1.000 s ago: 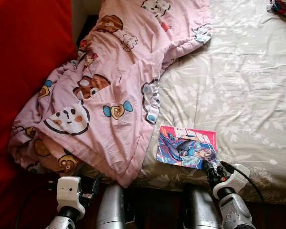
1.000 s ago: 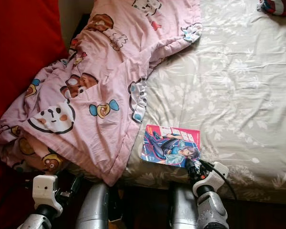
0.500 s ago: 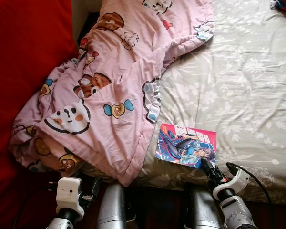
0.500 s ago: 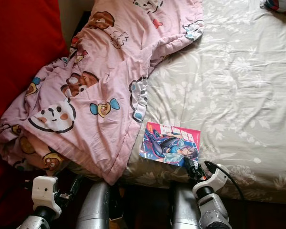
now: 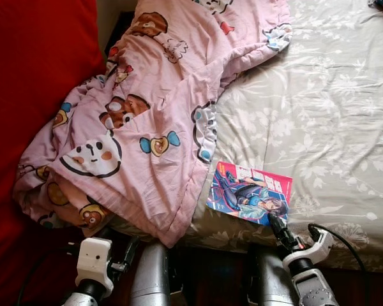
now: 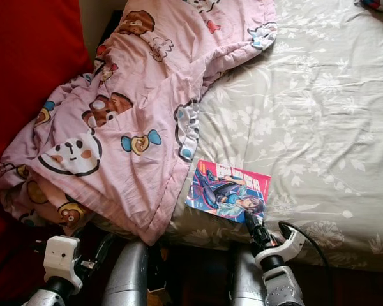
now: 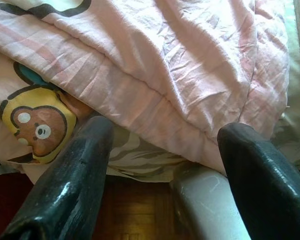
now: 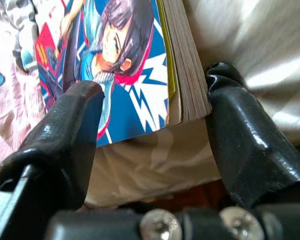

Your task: Clean up the room

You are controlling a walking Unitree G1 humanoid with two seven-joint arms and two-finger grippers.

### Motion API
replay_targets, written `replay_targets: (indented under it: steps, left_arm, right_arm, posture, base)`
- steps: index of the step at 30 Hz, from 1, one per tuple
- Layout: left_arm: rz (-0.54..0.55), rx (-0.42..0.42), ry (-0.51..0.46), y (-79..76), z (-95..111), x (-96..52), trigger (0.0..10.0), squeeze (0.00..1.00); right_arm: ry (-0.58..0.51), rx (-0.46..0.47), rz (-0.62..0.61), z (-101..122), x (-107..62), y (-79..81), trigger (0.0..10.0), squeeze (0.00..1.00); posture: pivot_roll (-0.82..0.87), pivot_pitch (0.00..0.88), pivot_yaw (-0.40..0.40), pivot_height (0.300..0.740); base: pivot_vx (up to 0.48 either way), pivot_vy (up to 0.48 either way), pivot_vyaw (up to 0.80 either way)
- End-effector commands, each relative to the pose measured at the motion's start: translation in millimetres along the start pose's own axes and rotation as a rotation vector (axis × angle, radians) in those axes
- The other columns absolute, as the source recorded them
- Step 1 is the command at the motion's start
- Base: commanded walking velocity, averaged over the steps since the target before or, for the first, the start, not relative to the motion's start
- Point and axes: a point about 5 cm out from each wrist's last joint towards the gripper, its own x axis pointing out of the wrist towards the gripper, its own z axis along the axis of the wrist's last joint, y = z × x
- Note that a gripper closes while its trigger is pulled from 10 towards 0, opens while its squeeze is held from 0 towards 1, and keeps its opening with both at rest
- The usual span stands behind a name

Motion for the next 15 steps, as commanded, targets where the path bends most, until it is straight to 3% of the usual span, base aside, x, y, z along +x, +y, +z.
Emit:
replay_targets:
  steps: [1,4,10,11,12,15]
  left_arm:
    - [-0.01,0.017,0.043,0.8,-6.5,-8.1,10.0,0.0]
    - [-0.022,0.03,0.046,-0.7,-7.0,-7.6,10.0,0.0]
    - [-0.024,0.033,0.059,-2.7,-10.7,-8.1,10.0,0.0]
    - [-0.023,0.033,0.06,-2.5,-11.0,-7.9,10.0,0.0]
    - [-0.024,0.033,0.061,-2.4,-11.5,-7.5,10.0,0.0]
    - [-0.025,0.034,0.063,-2.2,-12.4,-6.2,10.0,0.0]
  right_arm:
    - [0.109,0.044,-0.057,-29.6,-10.7,-7.0,10.0,0.0]
    - [0.081,0.06,-0.095,-25.9,-12.3,-10.9,10.0,0.0]
    - [0.077,0.064,-0.056,-24.5,-8.7,-6.5,10.0,0.0]
    - [0.07,0.061,-0.058,-23.7,-7.7,-5.9,4.4,0.0]
    - [0.061,0.071,-0.045,-22.8,-5.9,-4.0,0.0,0.0]
    - [0.059,0.078,-0.031,-22.4,-3.9,-1.8,0.0,0.0]
  posture:
    - [0.12,0.347,0.144,0.607]
    - [0.13,0.352,0.146,0.607]
    - [0.12,0.357,0.147,0.607]
    - [0.12,0.356,0.147,0.607]
    - [0.12,0.356,0.147,0.607]
    - [0.12,0.35,0.146,0.607]
  base:
    - [0.0,0.0,0.0]
    - [0.0,0.0,0.0]
    - [0.0,0.0,0.0]
    - [0.0,0.0,0.0]
    - [0.0,0.0,0.0]
    - [0.0,0.0,0.0]
